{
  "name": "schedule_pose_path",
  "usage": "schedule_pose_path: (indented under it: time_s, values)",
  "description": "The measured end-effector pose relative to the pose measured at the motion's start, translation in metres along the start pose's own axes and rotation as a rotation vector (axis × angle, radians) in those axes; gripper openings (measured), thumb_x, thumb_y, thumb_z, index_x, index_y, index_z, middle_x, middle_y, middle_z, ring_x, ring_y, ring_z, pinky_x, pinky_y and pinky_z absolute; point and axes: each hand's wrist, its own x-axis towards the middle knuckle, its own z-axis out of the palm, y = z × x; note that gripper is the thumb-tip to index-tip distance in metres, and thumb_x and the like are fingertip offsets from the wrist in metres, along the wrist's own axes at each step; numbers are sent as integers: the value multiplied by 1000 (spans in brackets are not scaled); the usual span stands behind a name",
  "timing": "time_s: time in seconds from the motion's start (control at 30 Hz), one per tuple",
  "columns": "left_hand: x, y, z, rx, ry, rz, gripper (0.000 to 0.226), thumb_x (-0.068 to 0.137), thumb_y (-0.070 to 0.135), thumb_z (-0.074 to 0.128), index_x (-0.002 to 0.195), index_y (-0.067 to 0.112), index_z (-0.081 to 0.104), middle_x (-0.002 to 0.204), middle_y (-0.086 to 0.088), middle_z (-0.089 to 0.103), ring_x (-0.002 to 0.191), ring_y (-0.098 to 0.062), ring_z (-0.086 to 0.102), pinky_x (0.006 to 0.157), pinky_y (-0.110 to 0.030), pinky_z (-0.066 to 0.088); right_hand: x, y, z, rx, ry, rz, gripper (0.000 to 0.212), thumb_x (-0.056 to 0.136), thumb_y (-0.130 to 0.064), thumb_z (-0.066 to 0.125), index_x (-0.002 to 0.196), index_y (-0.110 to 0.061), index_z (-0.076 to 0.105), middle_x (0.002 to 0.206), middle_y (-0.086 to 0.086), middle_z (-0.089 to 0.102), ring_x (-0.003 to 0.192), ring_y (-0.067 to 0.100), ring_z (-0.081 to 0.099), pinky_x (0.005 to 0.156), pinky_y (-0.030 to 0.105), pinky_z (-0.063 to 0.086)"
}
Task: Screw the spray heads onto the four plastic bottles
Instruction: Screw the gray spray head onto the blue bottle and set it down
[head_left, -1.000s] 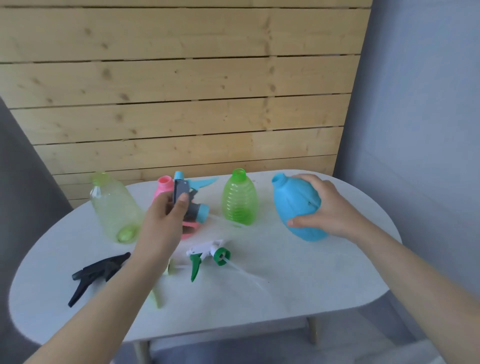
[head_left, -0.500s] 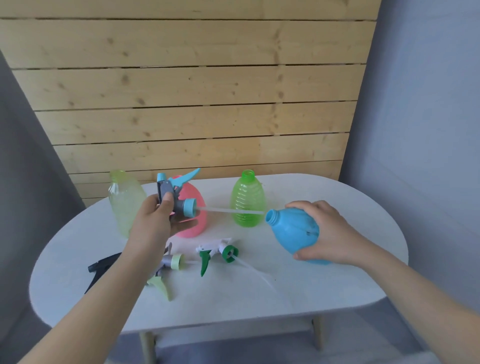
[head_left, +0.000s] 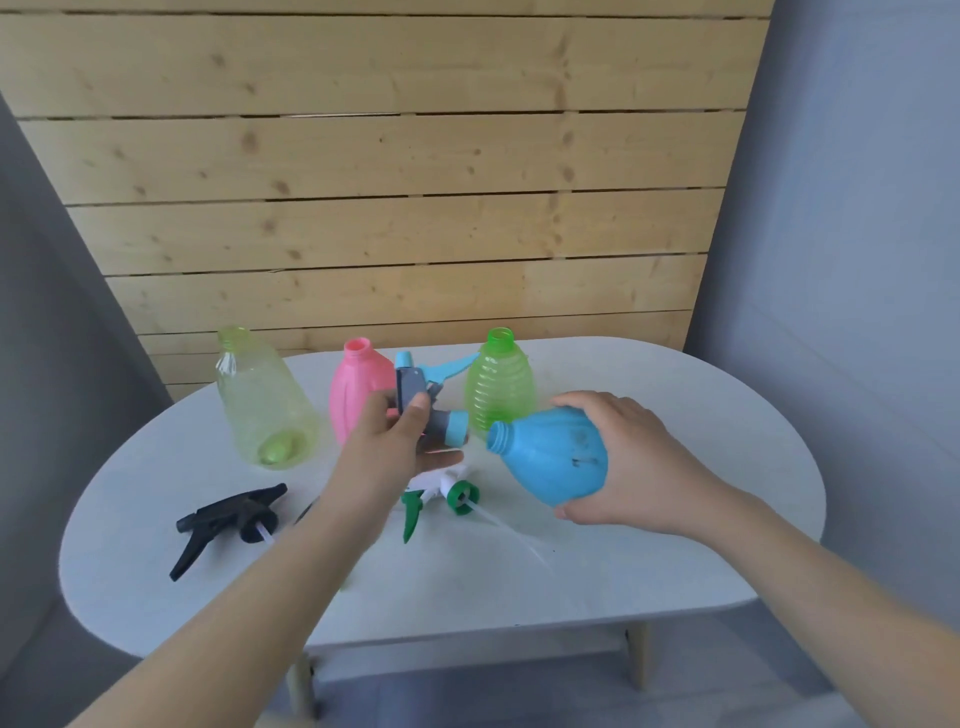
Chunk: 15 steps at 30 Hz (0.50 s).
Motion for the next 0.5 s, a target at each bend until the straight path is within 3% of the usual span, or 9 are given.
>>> schedule_pose_path:
  time_s: [0.1, 0.23, 0.37, 0.5]
  values:
    - [-3, -7, 7, 10, -174, -23, 24, 88, 21, 64, 109, 14, 57, 99, -9, 71, 75, -19, 73, 71, -28, 59, 2, -6, 1, -10, 25, -36, 81, 50, -43, 77, 117, -39, 33, 103, -22, 38, 92, 5, 31, 79, 23, 27]
    - [-1, -10, 7, 98, -321, 34, 46, 75, 3, 76, 113, 19, 58, 98, 10, 74, 98, -19, 69, 83, -32, 57, 2, -7, -2, 0, -24, -46, 81, 51, -43, 79, 122, -39, 39, 104, -23, 40, 96, 4, 35, 82, 21, 28]
    - [5, -14, 3, 120, -356, -10, 74, 68, 10, 79, 133, 11, 44, 132, -7, 59, 115, -26, 61, 96, -46, 50, 7, -2, -10, 254, -203, 25, 76, 51, -46, 81, 118, -46, 47, 115, -25, 51, 104, -3, 50, 85, 20, 44]
    - [11, -17, 3, 83, -374, -6, 65, 70, 9, 76, 128, 15, 47, 126, -9, 61, 102, -22, 67, 78, -33, 58, 13, 6, -15, 475, -376, 97, 72, 55, -49, 80, 119, -51, 47, 121, -28, 52, 106, -12, 53, 84, 12, 46]
